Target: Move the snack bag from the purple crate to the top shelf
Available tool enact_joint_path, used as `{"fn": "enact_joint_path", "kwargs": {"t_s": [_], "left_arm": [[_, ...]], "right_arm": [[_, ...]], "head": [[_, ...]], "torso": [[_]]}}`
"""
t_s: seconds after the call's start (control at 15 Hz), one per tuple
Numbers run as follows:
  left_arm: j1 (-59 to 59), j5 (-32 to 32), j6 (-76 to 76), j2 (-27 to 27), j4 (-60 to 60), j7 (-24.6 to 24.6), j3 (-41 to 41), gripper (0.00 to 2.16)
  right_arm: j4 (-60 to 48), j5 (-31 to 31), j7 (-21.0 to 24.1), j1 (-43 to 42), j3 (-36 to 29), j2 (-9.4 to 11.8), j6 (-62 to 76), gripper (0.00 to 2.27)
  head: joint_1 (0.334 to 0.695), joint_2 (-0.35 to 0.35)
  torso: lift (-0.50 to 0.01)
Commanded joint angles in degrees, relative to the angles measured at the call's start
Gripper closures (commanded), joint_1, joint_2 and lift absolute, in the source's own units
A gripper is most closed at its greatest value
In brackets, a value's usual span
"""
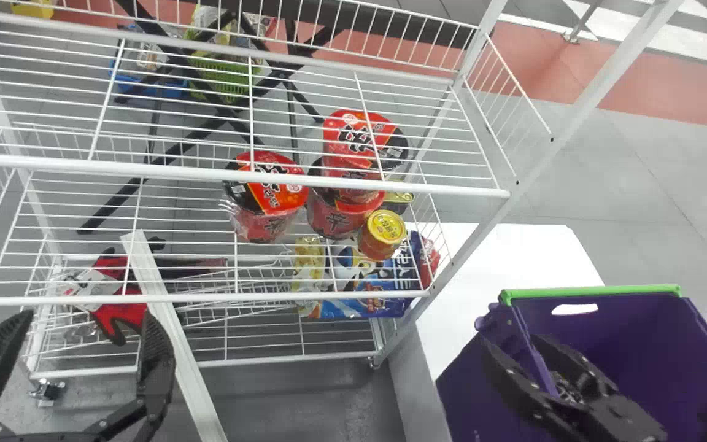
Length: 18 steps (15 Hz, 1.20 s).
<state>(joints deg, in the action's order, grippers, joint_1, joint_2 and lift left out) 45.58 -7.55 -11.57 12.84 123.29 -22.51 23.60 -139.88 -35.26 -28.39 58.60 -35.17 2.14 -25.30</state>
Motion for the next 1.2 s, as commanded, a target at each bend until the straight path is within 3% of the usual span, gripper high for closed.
{"fn": "enact_joint_path", "kwargs": {"t_s": [0.0, 0.27, 0.53, 0.67, 0.87, 1.13], "left_arm": [[-0.05, 0.07, -0.24, -0.01, -0.5, 0.01, 0.13, 0.09], [-0.32, 0.07, -0.24, -0.01, -0.85, 0.01, 0.66, 0.09], [-0.67, 0.07, -0.24, -0.18, -1.65, 0.01, 1.18, 0.09], [-0.67, -0.01, -0.42, -0.18, -1.91, -0.34, 1.18, 0.09], [-0.67, -0.36, -0.42, -0.09, -2.0, -0.69, 1.27, 0.09], [-0.67, -0.54, 0.11, -0.18, -2.17, -0.96, 1.45, 0.09]], "right_arm": [[1.36, -5.0, -1.66, -3.66, -10.53, -2.19, -11.93, 0.14], [9.89, -4.82, -8.17, -9.9, -23.54, -2.19, -24.41, 0.14], [14.28, 3.53, -9.75, -12.54, -27.23, -2.14, -24.76, 0.14], [17.89, 10.56, -18.01, -16.5, -30.48, -1.43, -24.59, 0.14], [20.61, 18.38, -18.72, -16.67, -31.19, 1.82, -24.76, 0.14], [24.21, 30.42, -27.15, -17.29, -28.28, 7.27, -30.39, 0.14]], "head": [[0.695, -0.35], [0.695, -0.35], [0.695, -0.35], [0.695, -0.35], [0.695, -0.35], [0.695, -0.35]], "torso": [[-0.468], [-0.468], [-0.468], [-0.468], [-0.468], [-0.468]]}}
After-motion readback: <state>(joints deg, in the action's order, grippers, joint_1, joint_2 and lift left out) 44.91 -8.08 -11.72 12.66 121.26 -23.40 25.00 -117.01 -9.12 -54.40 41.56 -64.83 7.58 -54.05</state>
